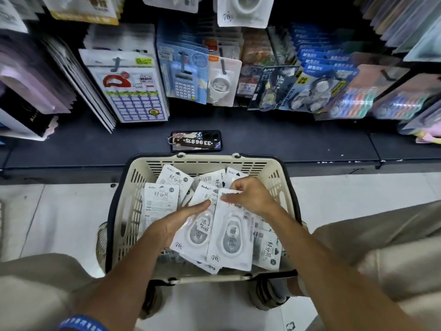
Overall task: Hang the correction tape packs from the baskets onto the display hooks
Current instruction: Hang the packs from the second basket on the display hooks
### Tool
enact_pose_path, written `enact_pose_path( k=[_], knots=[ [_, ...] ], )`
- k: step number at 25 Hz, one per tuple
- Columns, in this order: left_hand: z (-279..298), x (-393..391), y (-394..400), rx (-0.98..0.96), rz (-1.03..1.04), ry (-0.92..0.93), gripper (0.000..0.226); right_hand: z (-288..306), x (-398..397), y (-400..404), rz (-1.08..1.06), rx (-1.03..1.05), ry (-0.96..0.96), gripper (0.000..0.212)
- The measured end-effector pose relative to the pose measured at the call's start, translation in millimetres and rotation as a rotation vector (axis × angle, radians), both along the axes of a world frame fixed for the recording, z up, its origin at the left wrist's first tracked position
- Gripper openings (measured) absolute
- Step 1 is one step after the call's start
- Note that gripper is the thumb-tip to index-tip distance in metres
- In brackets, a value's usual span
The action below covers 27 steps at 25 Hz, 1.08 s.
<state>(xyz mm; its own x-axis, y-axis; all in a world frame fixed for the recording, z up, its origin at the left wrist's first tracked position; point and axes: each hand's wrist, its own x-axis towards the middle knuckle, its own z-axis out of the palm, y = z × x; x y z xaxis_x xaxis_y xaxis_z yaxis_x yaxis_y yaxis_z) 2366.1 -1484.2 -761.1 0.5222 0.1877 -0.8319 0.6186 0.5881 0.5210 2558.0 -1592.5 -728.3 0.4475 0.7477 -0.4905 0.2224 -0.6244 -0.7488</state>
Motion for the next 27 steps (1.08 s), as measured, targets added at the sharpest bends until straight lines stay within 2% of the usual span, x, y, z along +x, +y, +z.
enact_pose_path(
  k=[3, 6, 8, 11, 13, 14, 16, 18, 20, 21, 22, 23, 25, 27],
  knots=[
    [-0.9, -1.6, -2.1, 0.105, -0.115, -0.072, 0.095, -14.7, -9.4, 2.7, -0.203, 0.076, 0.089, 0.024],
    [-4.5, -2.5, -4.5, 0.125, -0.075, -0.065, 0.103, -12.3, 6.0, -0.7, -0.193, 0.098, 0.333, 0.021],
    [-7.0, -3.1, -5.4, 0.081, -0.034, -0.076, 0.091, -11.7, 17.2, -6.3, -0.215, 0.062, 0.431, 0.019],
    [-10.8, -2.0, -9.3, 0.003, 0.017, -0.077, 0.066, -20.9, 11.3, -10.3, -0.379, 0.091, 0.498, 0.021],
    [-12.3, -1.9, -10.3, -0.071, 0.054, -0.092, 0.061, -26.9, -4.7, -4.1, -0.427, 0.132, 0.405, 0.029],
    [-12.3, -2.2, -9.5, -0.094, 0.063, -0.085, 0.066, -29.1, -14.3, 2.0, -0.438, 0.149, 0.323, 0.033],
    [-7.9, -0.6, -9.2, -0.042, 0.028, -0.038, 0.093, -26.5, -33.6, 16.4, -0.447, 0.213, 0.187, 0.032],
    [-9.3, 3.1, -9.1, 0.1, -0.039, -0.023, 0.115, -20.5, -46.3, 26.8, -0.565, 0.296, 0.115, 0.016],
    [-13.1, 6.5, -9.9, 0.169, -0.043, -0.041, 0.096, -17.7, -51.1, 21.1, -0.892, 0.256, 0.106, 0.021],
    [-14.8, 6.4, -10.1, 0.155, 0.005, -0.051, 0.081, -16.2, -55.1, 13.5, -1.03, 0.183, 0.188, 0.024],
    [-15.3, 6.4, -10.6, 0.11, 0.064, -0.06, 0.073, -14.5, -60.4, 8.2, -1.053, 0.084, 0.309, 0.028],
    [-14.2, 6.4, -10.4, 0.047, 0.115, -0.086, 0.071, -12.7, -65.1, 6.3, -0.967, 0.017, 0.437, 0.034],
    [-10.4, 8.4, -9.1, -0.021, 0.142, -0.149, 0.074, -9.0, -67.4, 10.4, -0.737, 0.013, 0.621, 0.049],
    [-7.0, 9.4, -3.5, 0.06, 0.188, -0.165, 0.071, -2.3, -59.9, 15.8, -0.688, 0.051, 0.584, 0.052]
  ],
)
